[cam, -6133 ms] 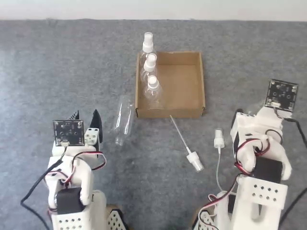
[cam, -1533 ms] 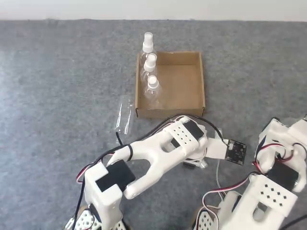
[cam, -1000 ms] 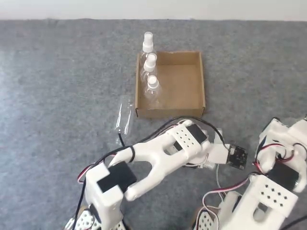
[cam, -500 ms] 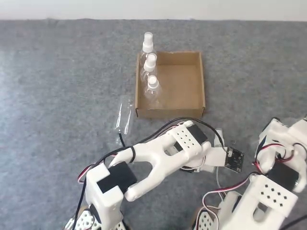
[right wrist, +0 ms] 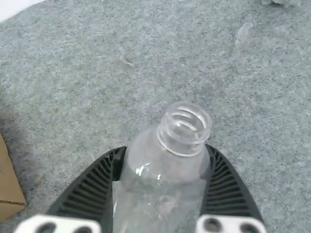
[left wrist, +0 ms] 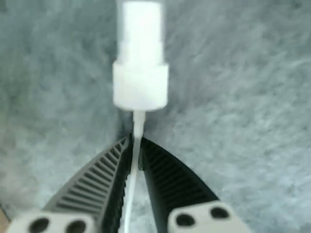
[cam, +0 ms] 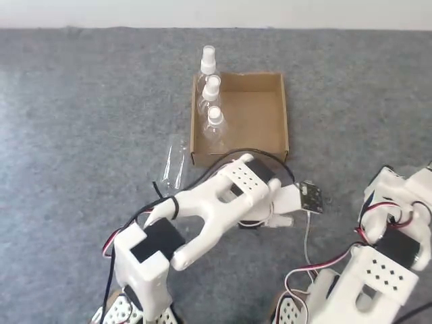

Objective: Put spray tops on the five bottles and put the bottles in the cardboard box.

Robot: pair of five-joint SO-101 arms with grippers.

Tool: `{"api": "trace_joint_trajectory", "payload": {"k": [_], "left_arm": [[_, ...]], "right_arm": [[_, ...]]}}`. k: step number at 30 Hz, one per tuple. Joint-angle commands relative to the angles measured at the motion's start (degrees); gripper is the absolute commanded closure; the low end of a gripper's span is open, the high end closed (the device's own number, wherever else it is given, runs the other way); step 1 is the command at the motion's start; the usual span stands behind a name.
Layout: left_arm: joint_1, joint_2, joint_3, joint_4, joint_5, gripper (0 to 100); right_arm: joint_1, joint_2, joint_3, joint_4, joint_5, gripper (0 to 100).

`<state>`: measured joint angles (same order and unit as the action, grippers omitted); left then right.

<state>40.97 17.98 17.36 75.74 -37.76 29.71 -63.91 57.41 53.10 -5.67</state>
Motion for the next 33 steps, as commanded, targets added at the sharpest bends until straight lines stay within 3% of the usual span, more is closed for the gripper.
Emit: {"api": "trace_joint_trajectory", "payload": {"k": [1, 15, 22, 33], "left_arm": [[-1.41, -3.87, -1.89, 4.92, 1.32, 99], [-1.23, -3.87, -3.3, 7.21, 8.26, 98], [-1.05, -3.87, -9.54, 8.88, 9.67, 83], [7.12, -3.25, -12.88, 6.68, 10.46, 78]], "right_arm": [[0.4, -1.36, -1.05, -1.36, -0.09, 89.8], [0.48, -1.36, -1.05, -1.45, -0.09, 89.8], [0.48, -1.36, -1.05, -1.45, -0.09, 89.8], [0.57, -1.36, -1.05, -1.45, -0.09, 89.8]]}}
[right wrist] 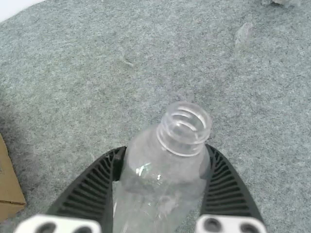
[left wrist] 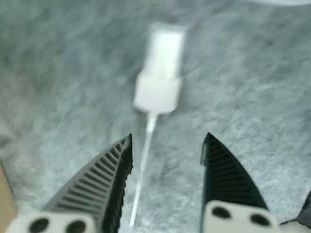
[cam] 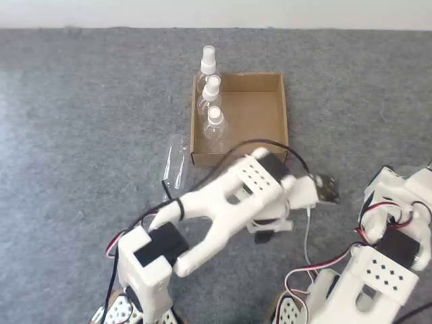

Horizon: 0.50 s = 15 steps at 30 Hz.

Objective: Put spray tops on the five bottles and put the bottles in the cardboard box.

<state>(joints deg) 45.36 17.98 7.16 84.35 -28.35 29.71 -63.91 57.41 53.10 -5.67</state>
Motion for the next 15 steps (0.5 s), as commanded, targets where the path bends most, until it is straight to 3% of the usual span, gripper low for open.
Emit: {"api": "trace_joint_trajectory", "payload": {"k": [1, 15], "left_arm": [[2.99, -3.25, -2.68, -2.99, 1.05, 78], [3.43, -3.08, -0.22, -11.43, 0.79, 78]], "right_arm": [[0.57, -1.36, -1.05, -1.45, -0.09, 89.8], [0.57, -1.36, -1.05, -1.45, -0.09, 89.8]]}}
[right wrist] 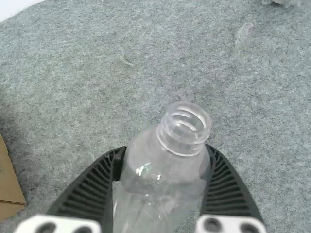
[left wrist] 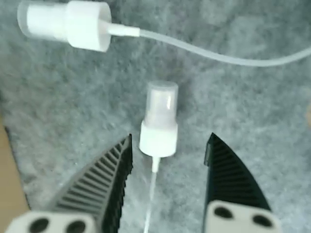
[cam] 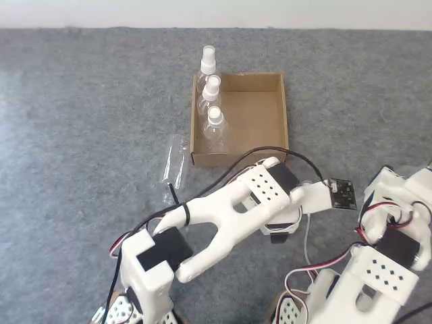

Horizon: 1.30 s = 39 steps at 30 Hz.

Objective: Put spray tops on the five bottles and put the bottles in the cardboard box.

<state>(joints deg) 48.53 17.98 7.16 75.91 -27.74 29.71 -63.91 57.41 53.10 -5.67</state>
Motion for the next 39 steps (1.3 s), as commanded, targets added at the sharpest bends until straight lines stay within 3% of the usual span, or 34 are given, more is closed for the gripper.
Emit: {"api": "trace_joint_trajectory", "payload": {"k": [1, 5, 12, 20, 26, 33, 39], "left_arm": [[0.26, -3.08, 0.92, -4.48, 0.18, 78], [0.26, -3.16, 4.97, -9.49, 0.18, 78], [0.26, -3.16, 5.49, -9.67, 0.18, 88], [0.0, -3.16, 7.78, -8.62, 0.26, 91], [-0.09, -3.34, 6.9, -2.64, 0.7, 91], [0.0, -3.16, 6.73, -4.92, 4.22, 80], [-0.09, -2.11, 6.73, -5.89, 4.22, 80]], "right_arm": [[0.57, -1.36, -1.05, -1.45, -0.09, 89.8], [0.57, -1.36, -1.05, -1.45, -0.09, 89.8], [0.57, -1.36, -1.05, -1.45, -0.09, 89.8], [0.57, -1.36, -1.05, -1.45, -0.09, 89.8], [0.57, -1.36, -1.05, -1.45, -0.09, 89.8], [0.57, -1.36, -1.05, -1.45, 0.0, 89.8], [0.57, -1.36, -1.05, -1.45, 0.0, 89.8]]}}
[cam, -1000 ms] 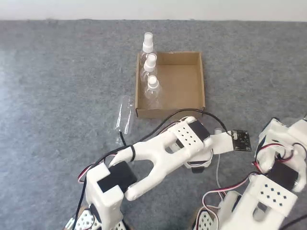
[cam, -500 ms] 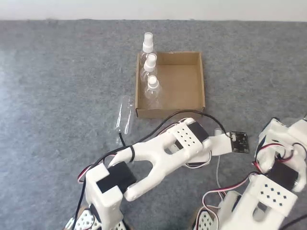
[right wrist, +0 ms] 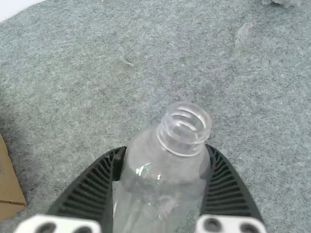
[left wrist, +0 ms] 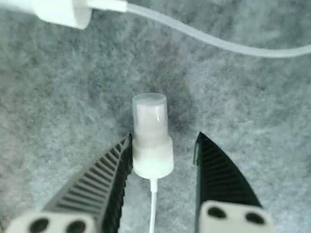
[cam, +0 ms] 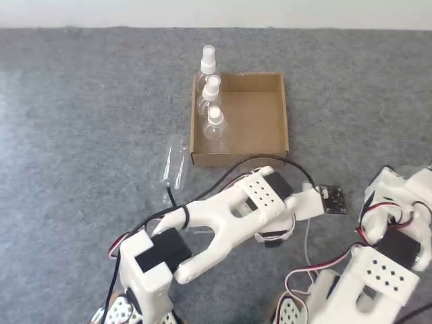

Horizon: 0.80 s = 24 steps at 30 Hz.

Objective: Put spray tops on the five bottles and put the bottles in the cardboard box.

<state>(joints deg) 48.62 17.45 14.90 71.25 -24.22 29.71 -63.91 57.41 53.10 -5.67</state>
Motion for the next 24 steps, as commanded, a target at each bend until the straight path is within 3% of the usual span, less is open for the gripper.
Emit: {"api": "trace_joint_trajectory", "payload": {"k": [1, 4, 8, 12, 24], "left_arm": [[-0.18, -0.79, -1.1, -1.32, 0.7, 80], [-0.18, 2.29, -2.07, -1.41, 0.62, 82], [-0.18, 4.84, -5.23, -0.53, 0.7, 92], [-0.18, 4.84, -8.84, 5.19, 0.7, 97], [-0.26, 4.66, -10.77, 14.33, 1.05, 99]], "right_arm": [[0.57, -1.36, -1.05, -1.45, 0.0, 89.8], [0.57, -1.36, -1.05, -1.45, 0.0, 89.8], [0.57, -1.36, -1.05, -1.45, 0.0, 89.8], [0.57, -1.36, -1.05, -1.45, 0.0, 89.8], [0.57, -1.36, -1.05, -1.45, 0.0, 89.8]]}}
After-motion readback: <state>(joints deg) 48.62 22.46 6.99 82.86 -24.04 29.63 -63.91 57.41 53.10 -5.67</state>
